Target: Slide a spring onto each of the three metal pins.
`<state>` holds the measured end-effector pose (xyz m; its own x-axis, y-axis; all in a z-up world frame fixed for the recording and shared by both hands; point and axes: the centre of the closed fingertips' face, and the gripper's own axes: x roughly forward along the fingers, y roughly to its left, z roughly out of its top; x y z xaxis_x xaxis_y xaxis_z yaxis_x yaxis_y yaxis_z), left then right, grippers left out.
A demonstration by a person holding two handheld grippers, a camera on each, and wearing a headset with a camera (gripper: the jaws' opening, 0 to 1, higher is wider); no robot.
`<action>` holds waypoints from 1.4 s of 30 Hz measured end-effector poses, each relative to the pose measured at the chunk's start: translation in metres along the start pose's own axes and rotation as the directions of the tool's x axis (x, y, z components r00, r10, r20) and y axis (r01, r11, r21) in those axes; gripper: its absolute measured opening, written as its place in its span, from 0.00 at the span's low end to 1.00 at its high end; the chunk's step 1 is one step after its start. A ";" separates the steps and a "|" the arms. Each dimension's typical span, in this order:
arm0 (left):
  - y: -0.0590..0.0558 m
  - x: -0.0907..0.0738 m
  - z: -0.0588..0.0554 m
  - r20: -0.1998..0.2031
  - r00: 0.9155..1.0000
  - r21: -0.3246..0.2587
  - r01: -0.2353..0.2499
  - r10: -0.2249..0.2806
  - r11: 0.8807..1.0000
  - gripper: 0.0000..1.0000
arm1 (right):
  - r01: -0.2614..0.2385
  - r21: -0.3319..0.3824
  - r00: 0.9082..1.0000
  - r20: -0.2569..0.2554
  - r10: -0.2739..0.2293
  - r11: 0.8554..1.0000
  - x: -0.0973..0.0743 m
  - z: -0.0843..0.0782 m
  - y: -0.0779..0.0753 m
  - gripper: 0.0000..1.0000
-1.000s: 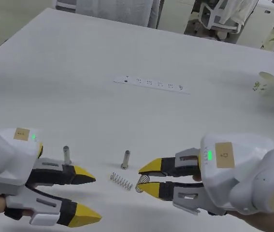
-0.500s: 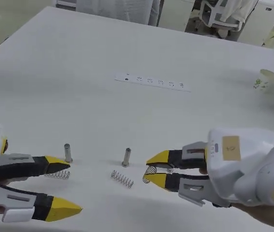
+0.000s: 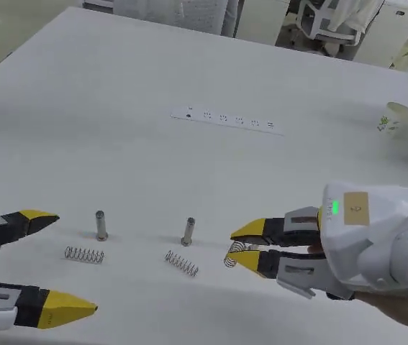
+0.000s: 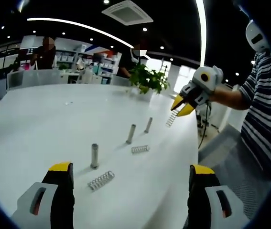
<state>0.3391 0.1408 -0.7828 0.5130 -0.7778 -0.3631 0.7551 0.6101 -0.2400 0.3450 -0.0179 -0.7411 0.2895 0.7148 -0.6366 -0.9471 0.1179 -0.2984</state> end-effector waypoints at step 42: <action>0.012 -0.014 -0.004 0.005 0.998 -0.034 -0.070 0.070 0.997 0.97 | 0.127 0.191 0.990 -0.089 -0.112 0.973 -0.020 -0.045 -0.071 0.07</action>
<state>0.3392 0.1593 -0.7839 0.5669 -0.7335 -0.3750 0.7027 0.6681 -0.2447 0.4123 -0.0717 -0.7387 0.4049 0.6331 -0.6597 -0.9114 0.3375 -0.2355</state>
